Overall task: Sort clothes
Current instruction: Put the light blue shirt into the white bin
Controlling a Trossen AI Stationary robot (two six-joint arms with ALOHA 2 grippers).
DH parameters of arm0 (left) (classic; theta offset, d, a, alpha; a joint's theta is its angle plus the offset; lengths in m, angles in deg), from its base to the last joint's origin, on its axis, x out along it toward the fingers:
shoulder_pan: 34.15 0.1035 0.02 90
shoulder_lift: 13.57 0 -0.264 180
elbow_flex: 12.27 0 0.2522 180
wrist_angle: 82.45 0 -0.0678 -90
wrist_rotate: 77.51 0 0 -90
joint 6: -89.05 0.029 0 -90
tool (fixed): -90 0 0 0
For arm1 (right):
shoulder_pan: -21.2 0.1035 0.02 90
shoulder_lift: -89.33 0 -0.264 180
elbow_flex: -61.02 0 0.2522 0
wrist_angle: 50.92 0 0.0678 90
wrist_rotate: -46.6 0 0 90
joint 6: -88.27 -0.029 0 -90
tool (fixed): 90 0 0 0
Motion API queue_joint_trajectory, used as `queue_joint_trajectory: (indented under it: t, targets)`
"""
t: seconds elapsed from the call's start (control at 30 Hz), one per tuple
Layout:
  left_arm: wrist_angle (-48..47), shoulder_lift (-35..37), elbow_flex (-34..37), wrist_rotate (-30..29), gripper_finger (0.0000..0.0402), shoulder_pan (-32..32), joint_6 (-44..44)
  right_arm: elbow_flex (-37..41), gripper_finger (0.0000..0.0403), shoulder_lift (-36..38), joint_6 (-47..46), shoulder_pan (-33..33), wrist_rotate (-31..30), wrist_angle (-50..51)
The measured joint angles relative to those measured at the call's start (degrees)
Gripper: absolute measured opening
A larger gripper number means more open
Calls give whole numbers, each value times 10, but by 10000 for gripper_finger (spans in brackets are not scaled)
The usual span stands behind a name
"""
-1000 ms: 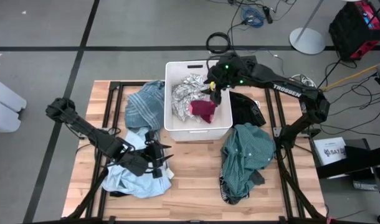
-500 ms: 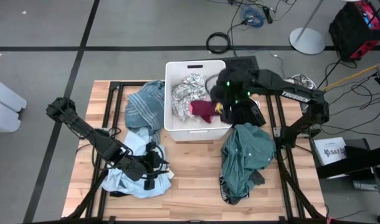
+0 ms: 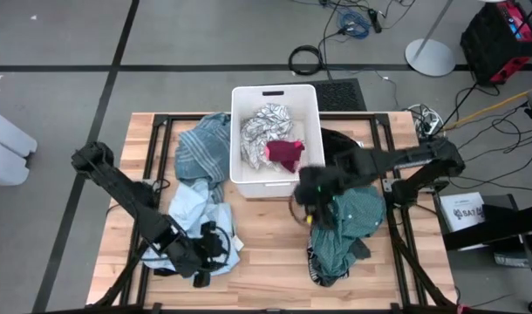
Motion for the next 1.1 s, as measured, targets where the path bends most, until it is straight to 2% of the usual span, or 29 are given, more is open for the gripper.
queue_joint_trajectory:
  t: [0.13, 0.37, 0.5, 0.7, 1.1]
  targets:
    - [8, -48, 0, 4, 166, -2, -26, 44, 210, 0, -34, 58, -55, -46]
    - [0, -118, -8, 58, 166, -2, -26, 101, 210, 0, -83, 118, -91, -120]
    - [-13, -134, -32, 68, 166, -2, -26, 109, 210, 0, -103, 136, -111, -132]
    - [-163, -153, -81, 81, 166, -2, -41, 109, 210, 0, -111, 159, -136, -143]
    - [-159, -190, -85, 151, 166, 2, -67, 109, 210, 0, -115, 179, -168, -147]
